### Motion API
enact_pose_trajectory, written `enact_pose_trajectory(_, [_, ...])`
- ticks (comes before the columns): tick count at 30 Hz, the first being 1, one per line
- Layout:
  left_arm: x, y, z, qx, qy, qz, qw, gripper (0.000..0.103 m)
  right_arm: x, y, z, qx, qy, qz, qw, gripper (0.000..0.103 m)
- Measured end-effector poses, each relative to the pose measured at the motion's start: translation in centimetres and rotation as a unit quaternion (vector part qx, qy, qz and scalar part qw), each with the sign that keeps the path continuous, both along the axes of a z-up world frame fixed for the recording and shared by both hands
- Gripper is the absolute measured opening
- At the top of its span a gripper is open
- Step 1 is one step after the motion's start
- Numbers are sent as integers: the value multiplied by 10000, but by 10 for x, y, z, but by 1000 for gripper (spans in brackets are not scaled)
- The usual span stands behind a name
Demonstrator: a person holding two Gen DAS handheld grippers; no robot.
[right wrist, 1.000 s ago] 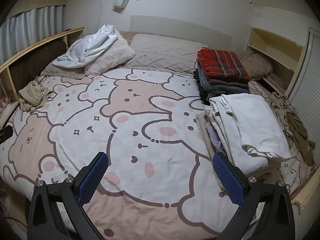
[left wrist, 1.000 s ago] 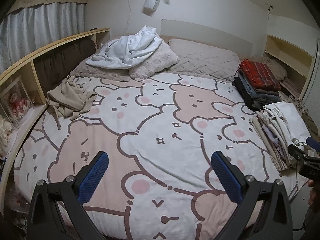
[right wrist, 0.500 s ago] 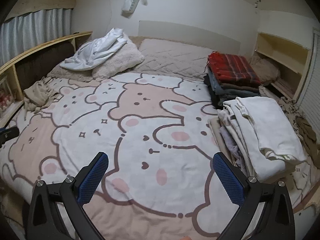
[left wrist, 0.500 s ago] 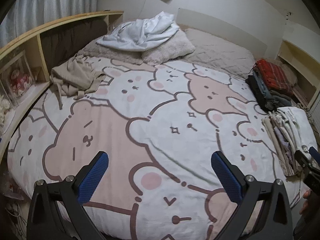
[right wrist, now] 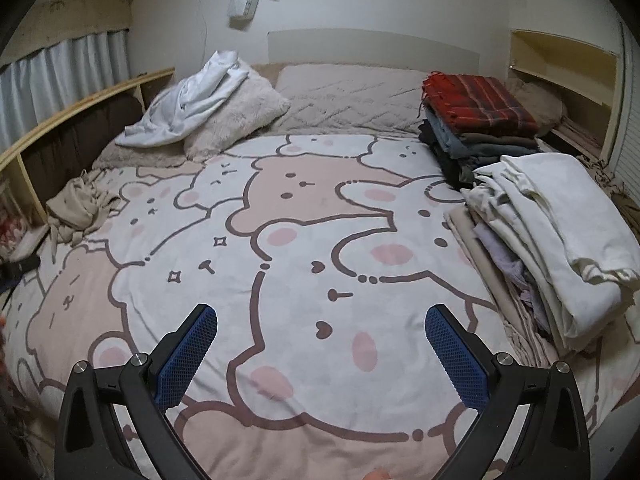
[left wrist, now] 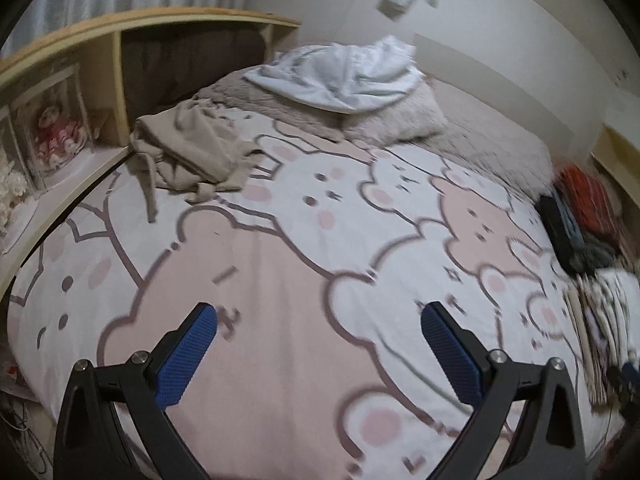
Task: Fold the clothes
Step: 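Move the left tool toward the crumpled beige waffle shirt and grasp it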
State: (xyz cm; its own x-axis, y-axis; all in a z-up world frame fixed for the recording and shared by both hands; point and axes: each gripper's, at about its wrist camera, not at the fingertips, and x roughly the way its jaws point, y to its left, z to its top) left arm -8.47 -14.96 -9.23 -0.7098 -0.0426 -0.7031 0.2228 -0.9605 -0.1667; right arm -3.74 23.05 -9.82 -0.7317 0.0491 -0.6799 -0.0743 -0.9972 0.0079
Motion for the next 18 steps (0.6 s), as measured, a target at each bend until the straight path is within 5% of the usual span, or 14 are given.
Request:
enact_pose_trajectory(6, [-48,-56,-4,-386,12,270,9989,101,-21,-16,-12,113,-227,230,9994,103])
enact_pose_trajectory(9, [-82,-87,-10,-110,-125,305,9994,102,-30,-23,-16,119,-263,306,9991,103])
enact_pose_trajectory(15, [-139,-130,-27,-312,-434,606,9967,102,-51,-35,-27,125,-411,405,9983,103])
enact_pose_trajectory(18, [-165,-156,-34,74,-480,766,9959,101,-63,-38,-34,80,-501,427,9978,103])
